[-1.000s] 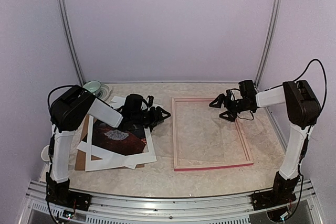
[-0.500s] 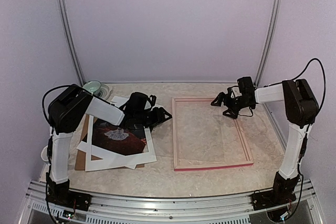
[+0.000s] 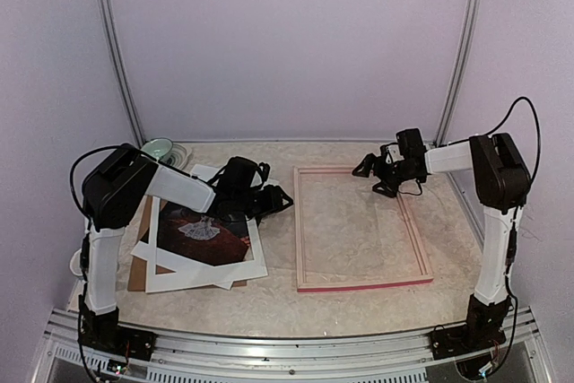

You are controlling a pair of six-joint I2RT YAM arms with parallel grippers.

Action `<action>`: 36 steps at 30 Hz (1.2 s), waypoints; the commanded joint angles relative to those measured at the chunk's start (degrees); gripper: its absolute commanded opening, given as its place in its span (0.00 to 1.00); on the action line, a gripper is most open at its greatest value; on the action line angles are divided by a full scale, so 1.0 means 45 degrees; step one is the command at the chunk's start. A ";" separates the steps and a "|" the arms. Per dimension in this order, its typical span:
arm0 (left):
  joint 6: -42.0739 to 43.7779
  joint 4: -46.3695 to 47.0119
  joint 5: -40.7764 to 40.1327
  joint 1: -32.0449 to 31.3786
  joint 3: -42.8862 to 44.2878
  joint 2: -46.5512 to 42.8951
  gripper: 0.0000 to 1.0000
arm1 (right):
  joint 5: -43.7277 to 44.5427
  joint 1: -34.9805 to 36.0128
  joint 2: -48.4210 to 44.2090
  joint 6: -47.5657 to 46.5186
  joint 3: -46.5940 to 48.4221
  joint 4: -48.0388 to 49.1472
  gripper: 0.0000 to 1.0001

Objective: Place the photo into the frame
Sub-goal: Adjust the glass panel to frame the body.

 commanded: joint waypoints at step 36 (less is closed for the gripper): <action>-0.0236 0.0292 0.0991 -0.0125 0.0775 0.0496 0.56 | -0.6033 -0.0892 -0.1243 0.1629 -0.3749 0.5755 0.91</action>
